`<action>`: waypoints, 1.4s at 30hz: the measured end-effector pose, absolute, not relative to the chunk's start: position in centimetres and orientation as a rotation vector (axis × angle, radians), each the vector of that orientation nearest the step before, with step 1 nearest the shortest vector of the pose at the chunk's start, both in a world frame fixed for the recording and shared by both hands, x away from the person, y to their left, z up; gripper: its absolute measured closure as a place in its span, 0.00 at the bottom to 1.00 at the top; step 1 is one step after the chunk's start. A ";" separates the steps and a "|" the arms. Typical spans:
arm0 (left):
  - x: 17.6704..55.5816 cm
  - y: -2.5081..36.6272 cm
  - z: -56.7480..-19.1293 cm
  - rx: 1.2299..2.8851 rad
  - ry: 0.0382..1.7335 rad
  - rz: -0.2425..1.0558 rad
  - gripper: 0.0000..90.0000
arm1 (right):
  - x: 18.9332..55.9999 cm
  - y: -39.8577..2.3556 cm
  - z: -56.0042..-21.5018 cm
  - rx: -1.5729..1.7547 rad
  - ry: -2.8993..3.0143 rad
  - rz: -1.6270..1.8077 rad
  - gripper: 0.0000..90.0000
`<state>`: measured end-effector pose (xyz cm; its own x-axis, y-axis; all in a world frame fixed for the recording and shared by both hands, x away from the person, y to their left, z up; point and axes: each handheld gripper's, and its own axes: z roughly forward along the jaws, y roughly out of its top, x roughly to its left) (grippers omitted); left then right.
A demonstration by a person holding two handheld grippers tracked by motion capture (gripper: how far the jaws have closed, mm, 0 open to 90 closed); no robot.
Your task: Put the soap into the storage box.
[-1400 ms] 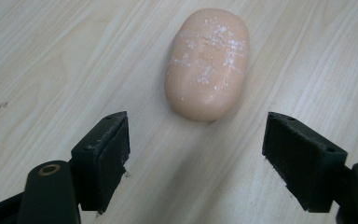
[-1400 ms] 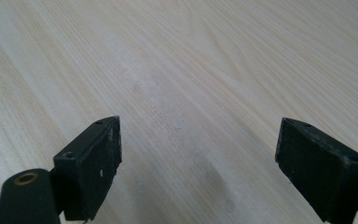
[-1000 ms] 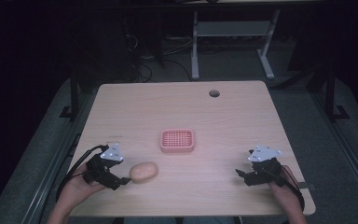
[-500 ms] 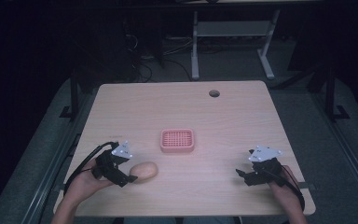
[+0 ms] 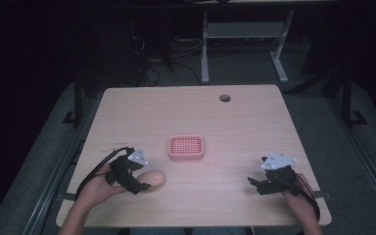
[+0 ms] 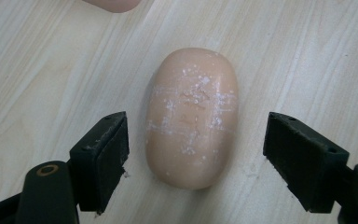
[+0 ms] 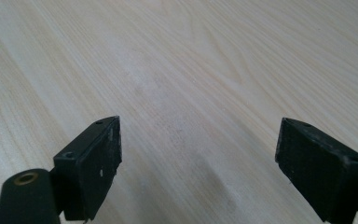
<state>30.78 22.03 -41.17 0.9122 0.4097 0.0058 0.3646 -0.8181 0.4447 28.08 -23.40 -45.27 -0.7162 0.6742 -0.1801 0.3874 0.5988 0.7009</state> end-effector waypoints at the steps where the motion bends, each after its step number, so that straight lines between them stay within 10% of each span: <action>1: 30.9 22.0 -41.2 2.641 0.557 0.137 0.25 | 28.1 -23.4 -45.3 0.846 2.400 0.903 0.15; 42: 32.5 19.4 -43.6 2.786 0.528 0.051 0.29 | 28.0 -23.4 -45.2 0.851 2.400 0.905 0.15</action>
